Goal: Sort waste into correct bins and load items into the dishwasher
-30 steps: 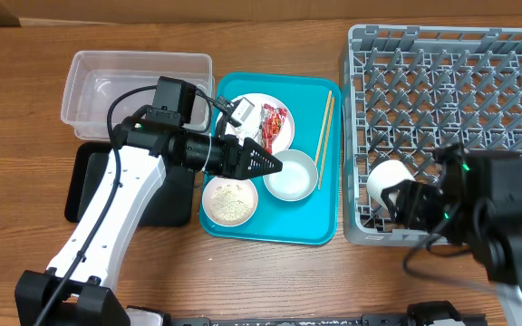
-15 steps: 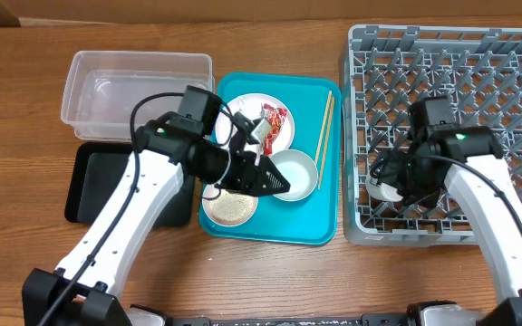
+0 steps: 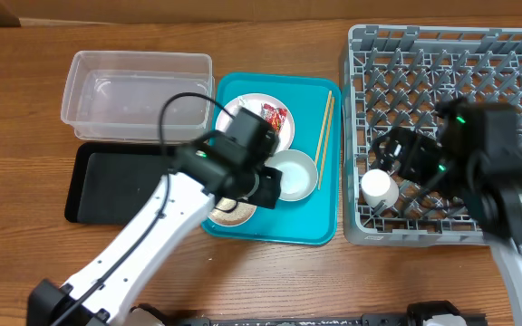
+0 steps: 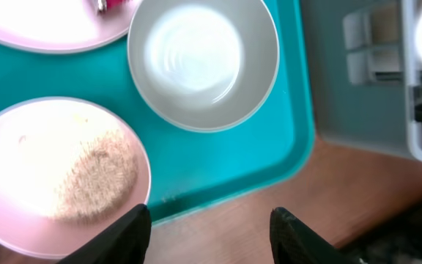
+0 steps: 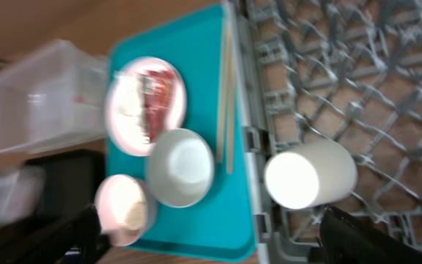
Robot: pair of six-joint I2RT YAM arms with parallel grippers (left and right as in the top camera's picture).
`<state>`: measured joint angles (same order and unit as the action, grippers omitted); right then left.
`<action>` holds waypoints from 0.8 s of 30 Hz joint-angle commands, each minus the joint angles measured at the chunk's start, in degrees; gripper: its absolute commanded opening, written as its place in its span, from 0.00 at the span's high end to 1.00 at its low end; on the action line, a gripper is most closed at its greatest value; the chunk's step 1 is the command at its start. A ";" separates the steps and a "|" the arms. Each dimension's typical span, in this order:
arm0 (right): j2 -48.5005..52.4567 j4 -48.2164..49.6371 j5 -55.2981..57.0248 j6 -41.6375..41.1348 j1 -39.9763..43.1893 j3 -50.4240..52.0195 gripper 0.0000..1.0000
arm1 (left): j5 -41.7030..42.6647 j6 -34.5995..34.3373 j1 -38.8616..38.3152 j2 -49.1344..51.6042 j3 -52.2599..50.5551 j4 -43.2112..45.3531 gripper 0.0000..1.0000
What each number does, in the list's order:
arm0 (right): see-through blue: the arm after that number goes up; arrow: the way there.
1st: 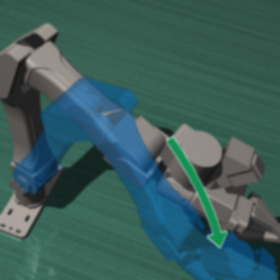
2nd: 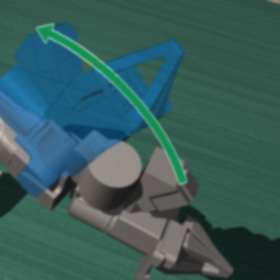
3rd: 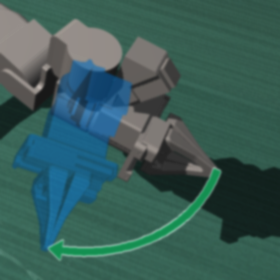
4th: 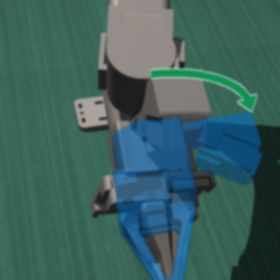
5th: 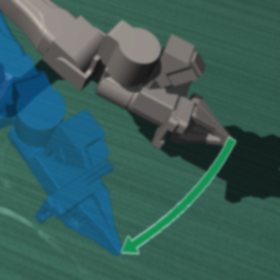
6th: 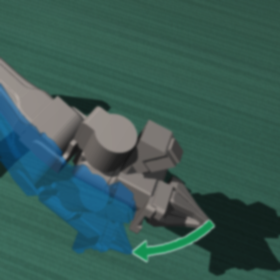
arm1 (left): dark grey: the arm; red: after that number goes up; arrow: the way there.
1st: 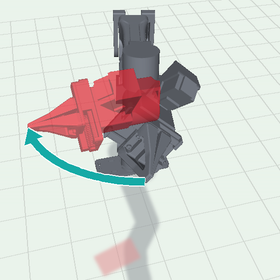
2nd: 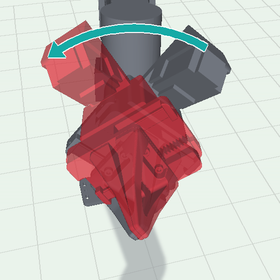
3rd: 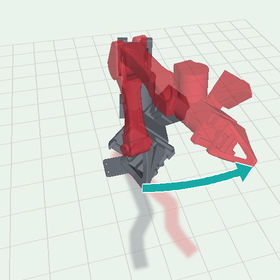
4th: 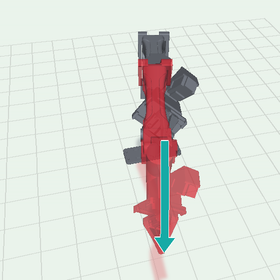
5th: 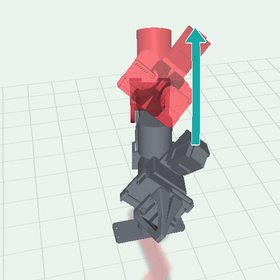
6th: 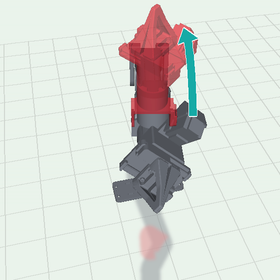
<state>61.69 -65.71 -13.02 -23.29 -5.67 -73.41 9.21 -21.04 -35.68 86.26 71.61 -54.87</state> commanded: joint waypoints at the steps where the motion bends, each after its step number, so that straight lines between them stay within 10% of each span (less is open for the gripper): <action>1: -3.98 -0.07 -2.71 1.03 0.11 -0.87 0.02 | -9.86 -1.68 -5.03 4.68 0.50 3.21 0.45; 17: -7.63 -2.75 -2.51 1.03 0.13 -0.87 0.02 | -12.00 5.75 -9.46 18.18 0.50 16.22 0.47; 24: -7.63 -3.19 -2.08 2.36 0.13 -0.87 0.02 | -14.25 -0.20 -9.09 14.53 2.64 9.53 0.62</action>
<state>54.59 -68.84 -15.20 -22.20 -5.67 -73.43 -2.48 -16.78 -45.01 103.63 71.85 -42.68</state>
